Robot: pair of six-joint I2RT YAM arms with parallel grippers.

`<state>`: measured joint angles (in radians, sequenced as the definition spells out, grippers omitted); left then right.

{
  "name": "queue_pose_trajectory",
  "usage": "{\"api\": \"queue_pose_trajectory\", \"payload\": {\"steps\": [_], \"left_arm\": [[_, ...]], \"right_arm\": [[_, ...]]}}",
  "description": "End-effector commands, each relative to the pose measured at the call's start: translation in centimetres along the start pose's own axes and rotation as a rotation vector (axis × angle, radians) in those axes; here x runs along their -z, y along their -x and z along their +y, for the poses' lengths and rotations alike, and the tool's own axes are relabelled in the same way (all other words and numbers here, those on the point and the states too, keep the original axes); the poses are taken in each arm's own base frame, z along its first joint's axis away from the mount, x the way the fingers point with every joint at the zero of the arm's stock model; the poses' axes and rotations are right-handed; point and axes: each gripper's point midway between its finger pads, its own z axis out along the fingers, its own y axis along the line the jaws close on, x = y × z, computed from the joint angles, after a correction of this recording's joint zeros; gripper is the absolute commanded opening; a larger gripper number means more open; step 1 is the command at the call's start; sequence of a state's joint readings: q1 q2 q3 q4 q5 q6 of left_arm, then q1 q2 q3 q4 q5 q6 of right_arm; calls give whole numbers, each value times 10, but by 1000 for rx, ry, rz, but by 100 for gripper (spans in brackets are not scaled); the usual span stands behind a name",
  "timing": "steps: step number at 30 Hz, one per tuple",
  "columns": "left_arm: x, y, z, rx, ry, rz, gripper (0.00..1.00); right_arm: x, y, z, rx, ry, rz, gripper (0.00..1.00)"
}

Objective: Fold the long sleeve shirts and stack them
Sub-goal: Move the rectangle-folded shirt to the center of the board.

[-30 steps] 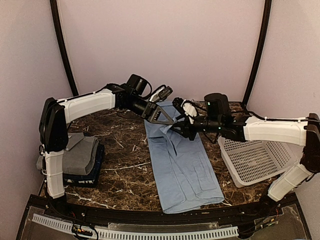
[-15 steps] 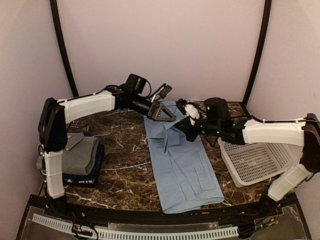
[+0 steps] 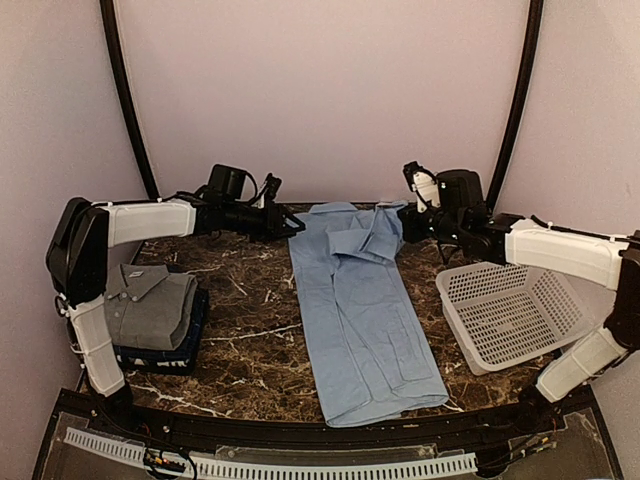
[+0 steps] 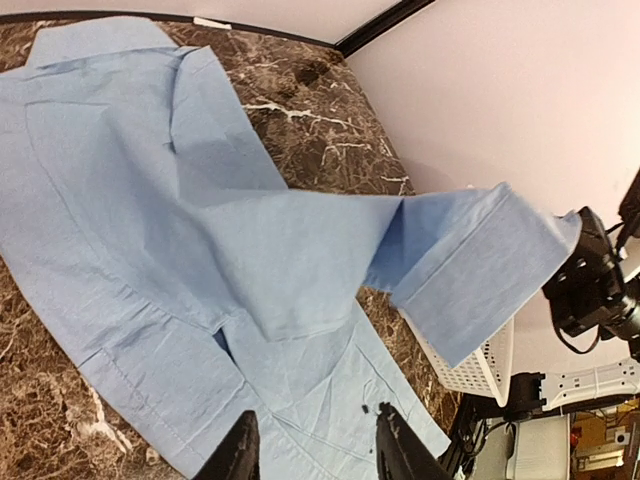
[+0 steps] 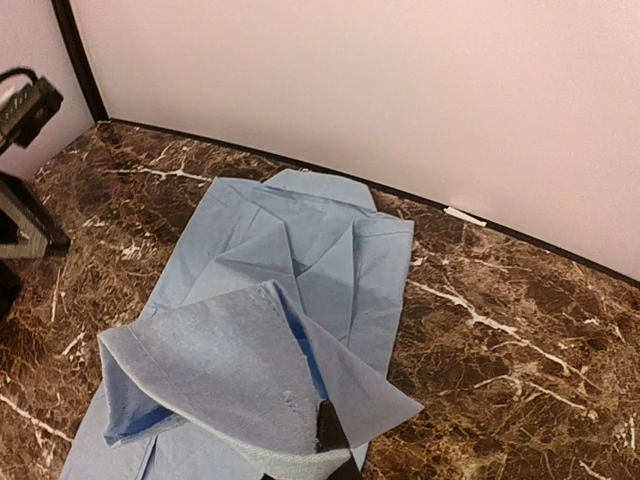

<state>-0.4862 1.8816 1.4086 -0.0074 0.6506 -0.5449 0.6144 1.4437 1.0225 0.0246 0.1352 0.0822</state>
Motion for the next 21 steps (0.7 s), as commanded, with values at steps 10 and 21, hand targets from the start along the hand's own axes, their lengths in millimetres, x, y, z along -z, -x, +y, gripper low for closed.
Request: {"api": "queue_pose_trajectory", "payload": {"steps": [10,21], "left_arm": [[-43,-6,68,210,127,-43,34],[-74,-52,60,313,53,7,32]], "right_arm": [[3,61,-67,-123,-244,-100,0],[-2,53,-51,-134,-142,-86,0]]}}
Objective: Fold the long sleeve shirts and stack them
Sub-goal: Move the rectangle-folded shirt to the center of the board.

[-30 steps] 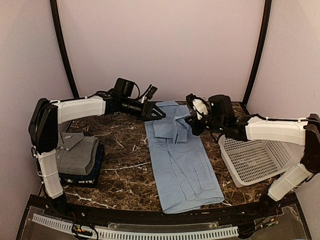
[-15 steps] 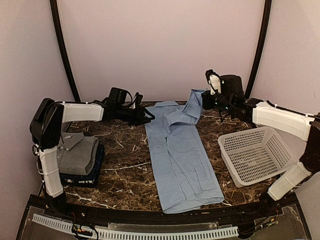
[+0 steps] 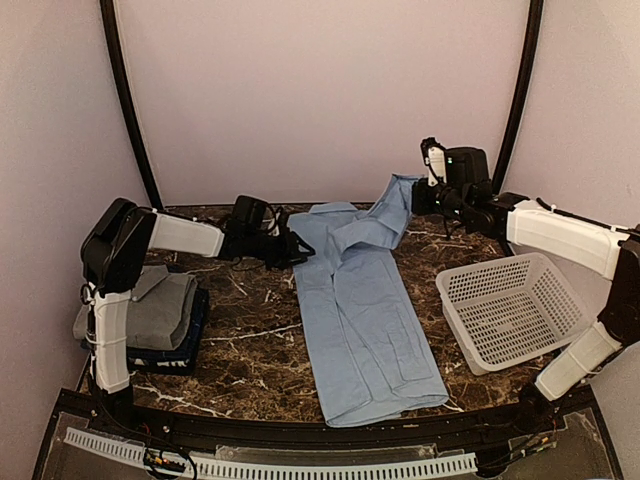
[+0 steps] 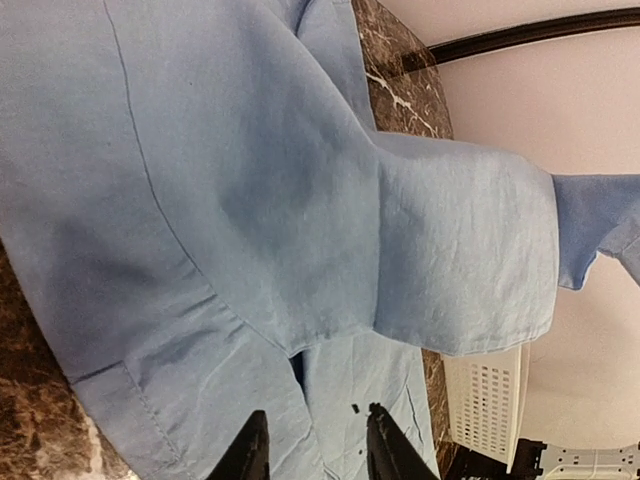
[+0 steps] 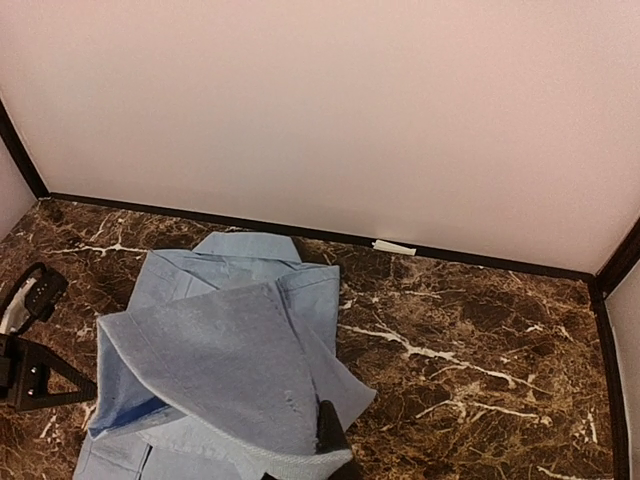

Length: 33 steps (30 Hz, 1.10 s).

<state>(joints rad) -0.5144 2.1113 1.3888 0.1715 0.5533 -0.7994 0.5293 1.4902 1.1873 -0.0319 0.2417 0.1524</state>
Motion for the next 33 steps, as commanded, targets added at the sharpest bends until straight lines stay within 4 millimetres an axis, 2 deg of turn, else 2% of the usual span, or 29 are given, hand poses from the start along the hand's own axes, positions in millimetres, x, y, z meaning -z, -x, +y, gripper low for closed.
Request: {"api": "queue_pose_trajectory", "payload": {"steps": [1,5,9,11,14,17,20,22,26,31,33], "left_arm": [[-11,-29,-13,36,-51,19,32],[-19,-59,-6,59,-26,66,32],[-19,-83,18,110,19,110,32],[-17,-89,29,112,61,128,32],[-9,-90,47,109,131,139,32],[4,-95,75,96,225,175,31],[22,-88,99,105,282,181,30],[33,-85,108,100,305,186,30],[47,-78,109,68,319,201,30],[47,-60,82,0,262,202,30],[48,-50,70,-21,237,194,29]], "right_arm": [[0,3,7,-25,45,-13,0],[4,4,13,-29,87,-16,0],[7,6,20,-39,126,-19,0],[10,8,24,-42,148,-23,0],[16,17,33,-43,189,-55,0],[24,21,41,-41,229,-70,0],[35,27,47,-42,263,-97,0],[39,30,47,-49,266,-114,0],[38,31,38,-70,225,-131,0],[23,33,29,-122,204,-126,0],[25,40,27,-147,204,-152,0]]}}
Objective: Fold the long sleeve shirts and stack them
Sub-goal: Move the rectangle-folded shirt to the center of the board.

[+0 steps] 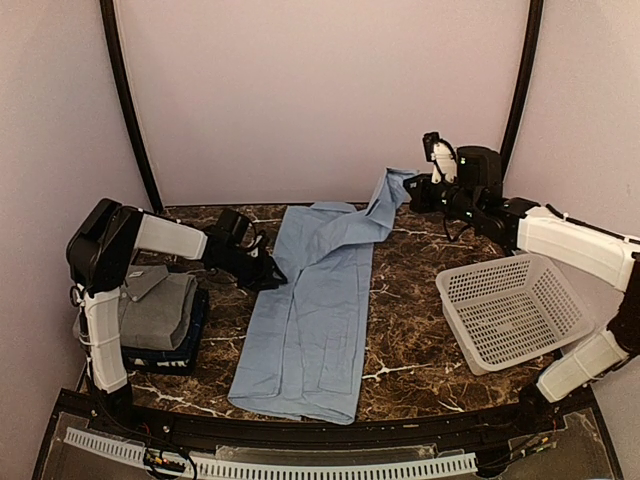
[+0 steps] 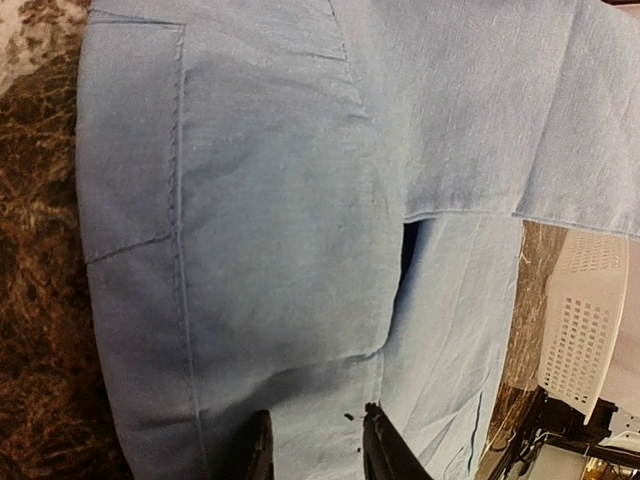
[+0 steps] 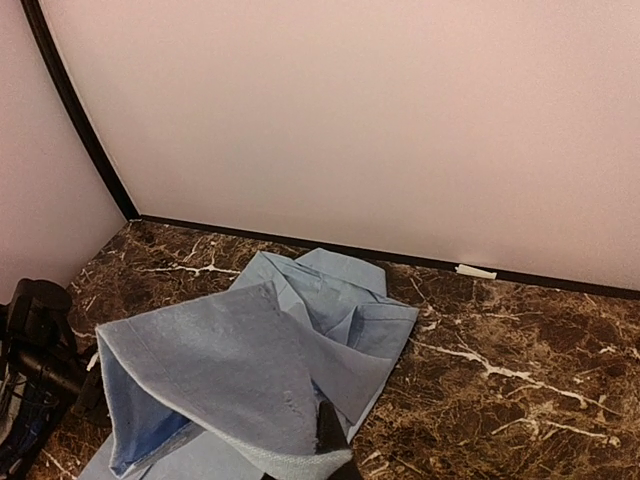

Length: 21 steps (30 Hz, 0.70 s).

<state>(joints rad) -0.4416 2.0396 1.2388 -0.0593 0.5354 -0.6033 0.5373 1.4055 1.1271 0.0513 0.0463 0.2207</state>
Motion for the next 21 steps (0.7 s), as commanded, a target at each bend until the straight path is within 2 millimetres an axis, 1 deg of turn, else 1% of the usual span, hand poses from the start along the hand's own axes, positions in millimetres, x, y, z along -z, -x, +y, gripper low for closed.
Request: {"api": "queue_pose_trajectory", "payload": {"steps": [1,2,3,4,5,6,7,9,10,11,12,13,14,15,16,17,18,21], "left_arm": [[14,0,-13,-47,23,44,29],[17,3,-20,-54,6,38,29],[21,12,-29,-65,-11,18,30],[23,15,-34,-68,-26,12,30],[26,24,-44,-72,-47,-11,30],[27,29,-50,-75,-63,-22,30],[29,39,-58,-78,-85,-50,30],[30,54,-69,-75,-111,-91,30],[33,67,-80,-89,-135,-123,30],[27,73,-78,-71,-134,-131,30],[29,86,-88,-74,-155,-165,30],[22,90,-84,-62,-152,-170,30],[23,102,-93,-59,-179,-201,30],[13,105,-89,-48,-184,-204,29],[14,118,-99,-53,-221,-239,29],[3,118,-94,-41,-228,-227,28],[-5,125,-94,-32,-247,-241,28],[-19,136,-101,-25,-307,-268,27]], "right_arm": [[-1,26,-6,-65,-16,-100,0],[1,28,-9,-76,-27,-111,0],[2,28,-9,-87,-30,-113,0],[2,24,-10,-96,-28,-107,0],[4,22,-8,-107,-18,-106,0],[5,14,-9,-116,-13,-96,0],[7,9,-9,-127,-12,-93,0],[10,-1,-11,-141,-14,-89,0],[12,-6,-13,-145,-16,-86,0],[15,-9,-13,-146,-16,-88,0],[17,-12,-14,-147,-17,-97,0],[19,-16,-17,-147,-26,-101,0],[22,-17,-21,-150,-39,-112,0],[23,-19,-22,-150,-44,-118,0],[24,-20,-22,-149,-40,-123,0],[24,-18,-21,-146,-31,-134,0],[24,-17,-19,-146,-18,-144,0],[24,-8,-7,-139,49,-175,0]]}}
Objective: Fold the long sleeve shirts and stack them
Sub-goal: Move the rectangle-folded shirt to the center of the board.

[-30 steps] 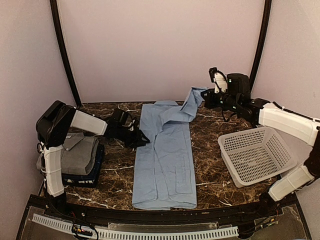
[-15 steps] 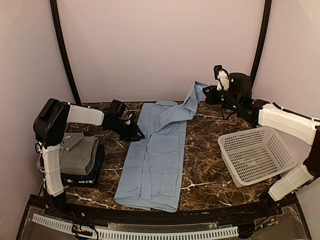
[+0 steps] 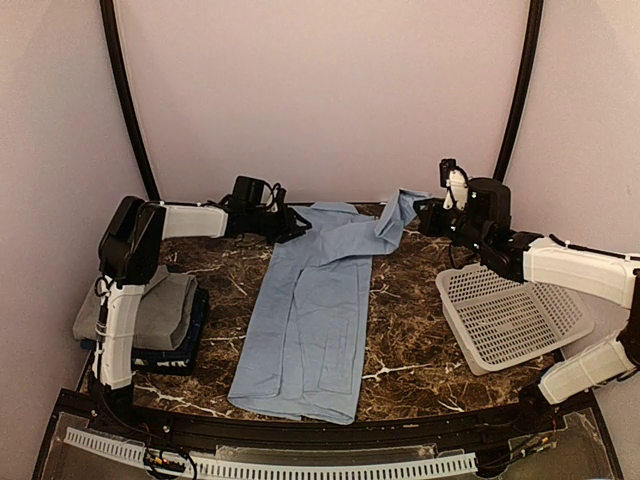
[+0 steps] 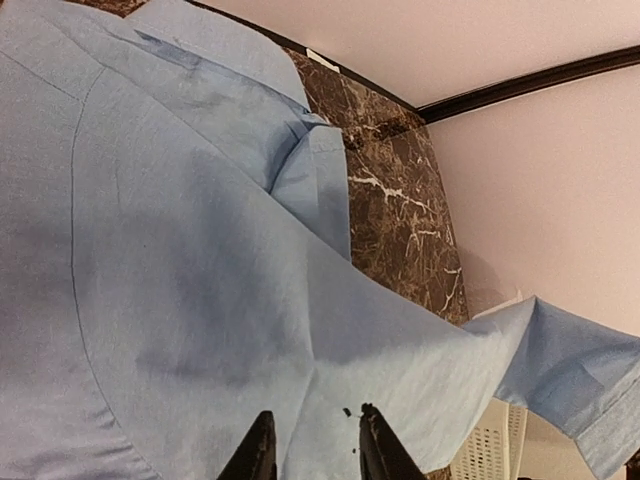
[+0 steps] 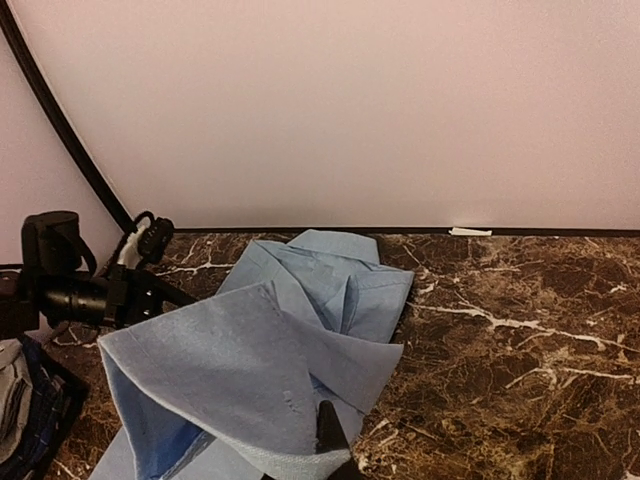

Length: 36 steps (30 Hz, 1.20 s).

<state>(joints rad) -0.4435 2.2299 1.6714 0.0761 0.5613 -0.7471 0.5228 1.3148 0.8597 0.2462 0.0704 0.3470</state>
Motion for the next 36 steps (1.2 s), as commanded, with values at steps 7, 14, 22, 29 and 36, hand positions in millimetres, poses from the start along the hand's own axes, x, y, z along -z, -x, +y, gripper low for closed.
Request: {"api": "queue_pose_trajectory", "payload": {"steps": [7,14,22,29,36], "left_arm": [[-65,10,-7,85,-153,-52,27],[-91,-6,10,165,-147,-31,26],[-69,2,-14,127,-193,-45,24],[-50,10,-45,75,-248,-58,22],[-55,4,-50,84,-250,-55,17]], "right_arm": [[6,64,44,0,198,-156,0],[2,72,79,-7,336,-116,0],[-15,55,86,-27,351,-29,0],[-14,62,95,-37,371,-30,0],[-11,71,109,-28,393,-43,0]]}}
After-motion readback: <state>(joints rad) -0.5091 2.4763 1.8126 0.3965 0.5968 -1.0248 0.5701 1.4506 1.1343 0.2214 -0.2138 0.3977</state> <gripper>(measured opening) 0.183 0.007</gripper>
